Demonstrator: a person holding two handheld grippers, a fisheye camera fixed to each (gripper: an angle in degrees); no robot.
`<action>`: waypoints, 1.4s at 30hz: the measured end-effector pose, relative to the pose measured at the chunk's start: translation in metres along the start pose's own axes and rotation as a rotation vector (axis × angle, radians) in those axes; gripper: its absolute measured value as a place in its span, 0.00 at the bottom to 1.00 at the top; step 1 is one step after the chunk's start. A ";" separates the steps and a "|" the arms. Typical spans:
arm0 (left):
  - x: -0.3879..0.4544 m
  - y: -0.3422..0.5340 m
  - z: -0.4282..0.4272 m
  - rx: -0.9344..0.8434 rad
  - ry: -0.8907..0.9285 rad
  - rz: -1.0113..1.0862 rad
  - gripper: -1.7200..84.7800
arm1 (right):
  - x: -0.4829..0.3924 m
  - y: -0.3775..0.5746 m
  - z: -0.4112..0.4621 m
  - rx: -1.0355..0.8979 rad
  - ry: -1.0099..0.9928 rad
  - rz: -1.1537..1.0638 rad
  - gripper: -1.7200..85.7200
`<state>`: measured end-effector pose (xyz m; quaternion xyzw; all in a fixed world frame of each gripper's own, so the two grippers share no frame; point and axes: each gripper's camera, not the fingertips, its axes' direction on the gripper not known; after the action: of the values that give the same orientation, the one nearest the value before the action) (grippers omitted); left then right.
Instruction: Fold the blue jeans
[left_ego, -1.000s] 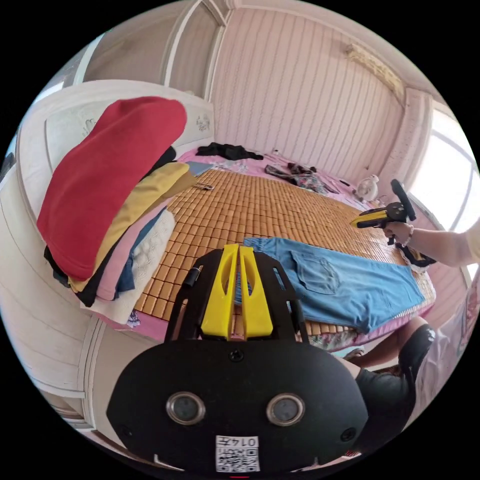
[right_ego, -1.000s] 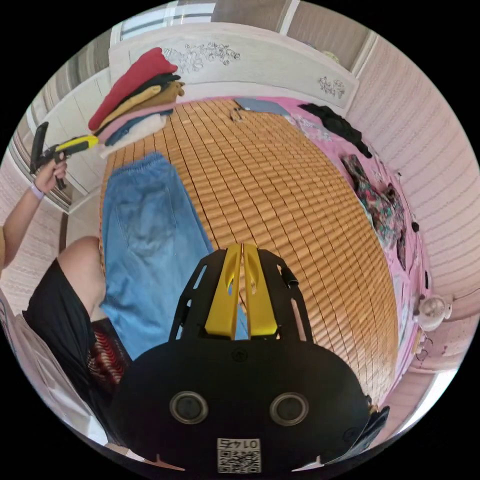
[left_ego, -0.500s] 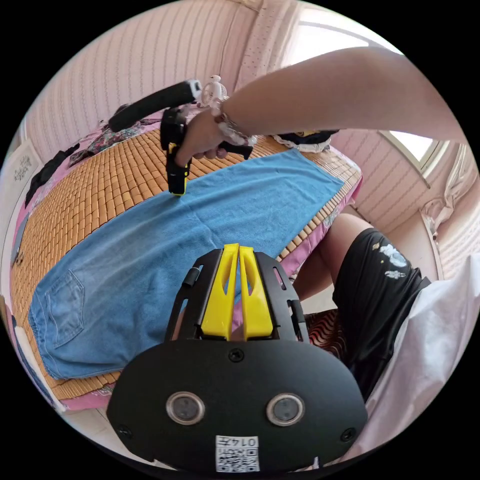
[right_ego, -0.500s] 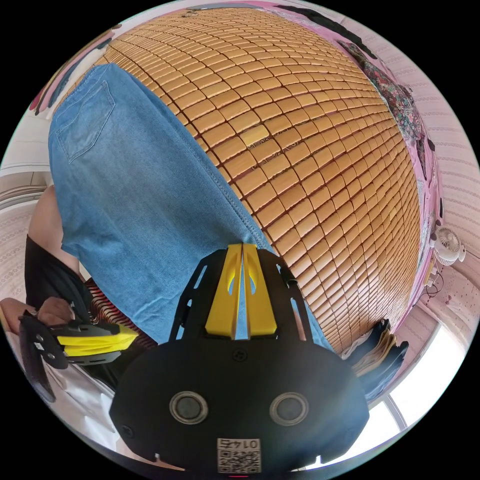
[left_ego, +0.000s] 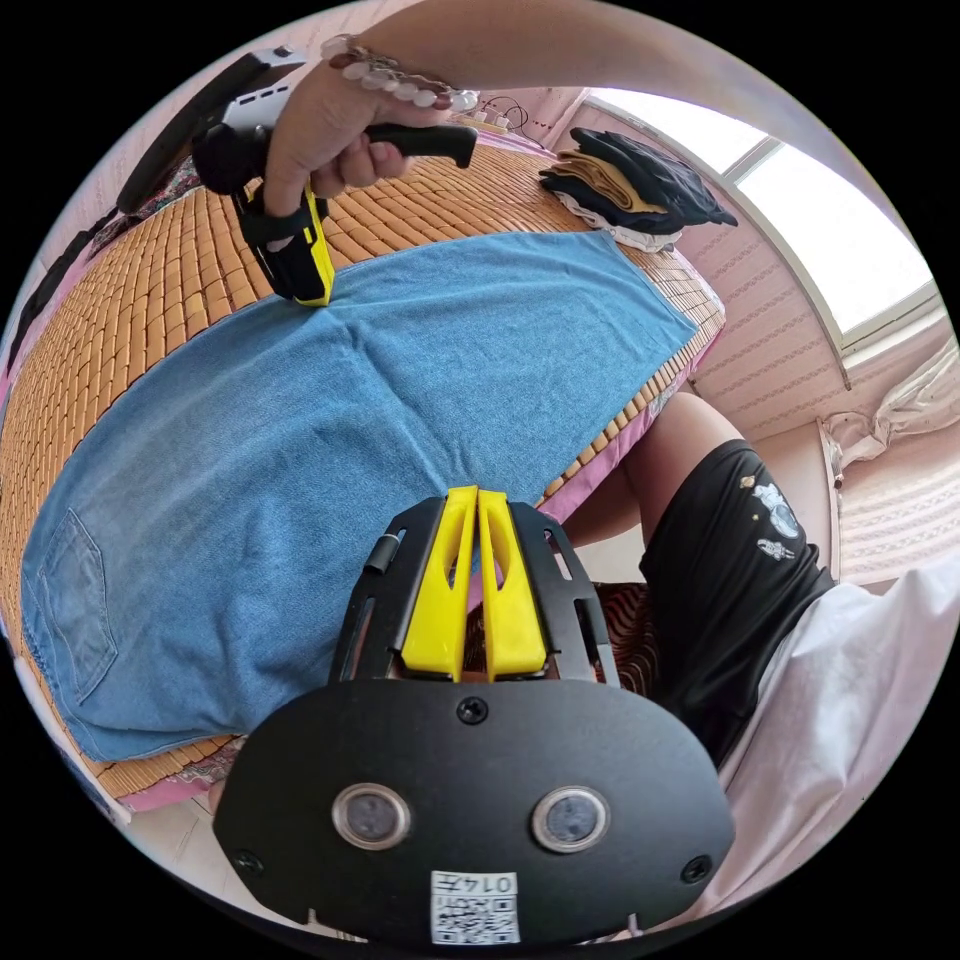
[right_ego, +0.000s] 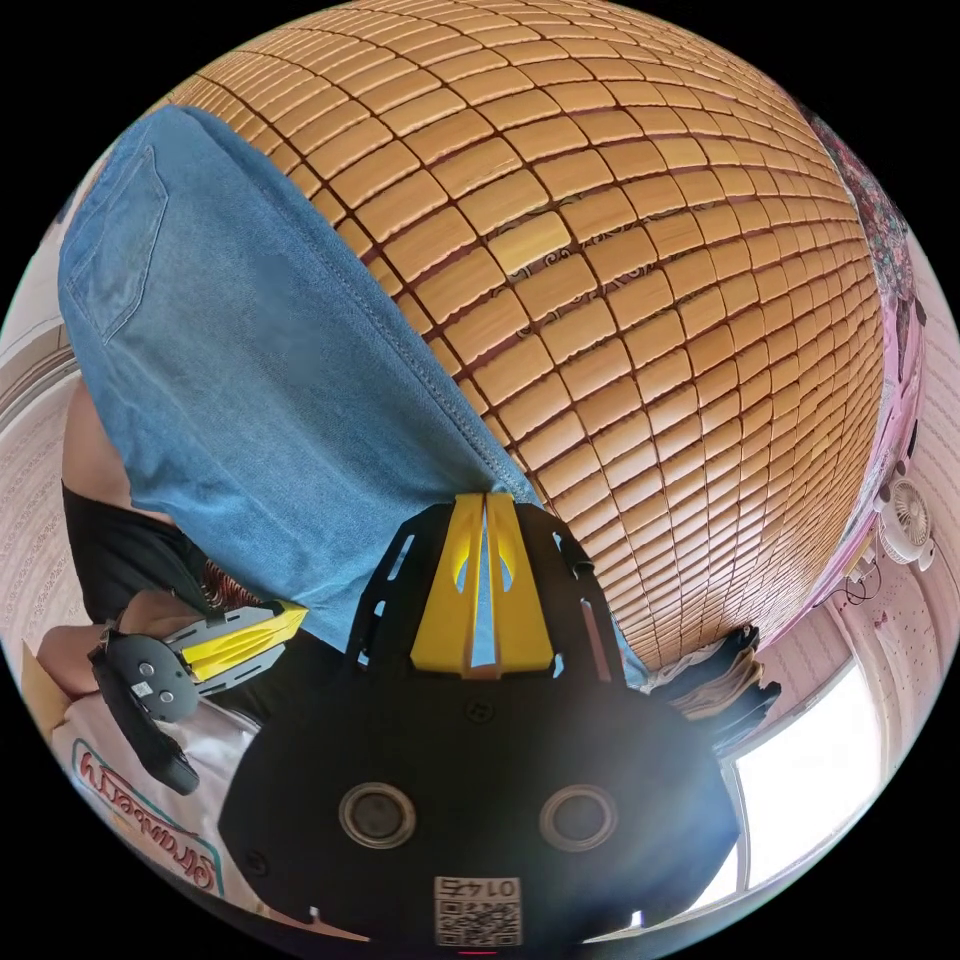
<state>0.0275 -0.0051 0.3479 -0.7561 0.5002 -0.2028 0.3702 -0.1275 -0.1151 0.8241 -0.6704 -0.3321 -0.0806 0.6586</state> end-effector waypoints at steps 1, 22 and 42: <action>0.003 -0.005 0.003 -0.016 -0.011 0.003 0.01 | 0.000 0.002 -0.004 -0.002 0.000 0.011 0.02; -0.042 0.059 -0.063 0.154 -0.203 -0.426 0.01 | 0.040 0.555 0.045 0.731 -0.275 1.149 0.09; -0.095 0.046 -0.028 -0.076 -0.304 -0.625 0.01 | -0.019 0.721 -0.022 0.742 -0.370 1.347 0.09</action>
<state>-0.0592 0.0610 0.3363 -0.9074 0.1910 -0.1729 0.3322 0.2630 -0.0781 0.2184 -0.4661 0.0362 0.5645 0.6803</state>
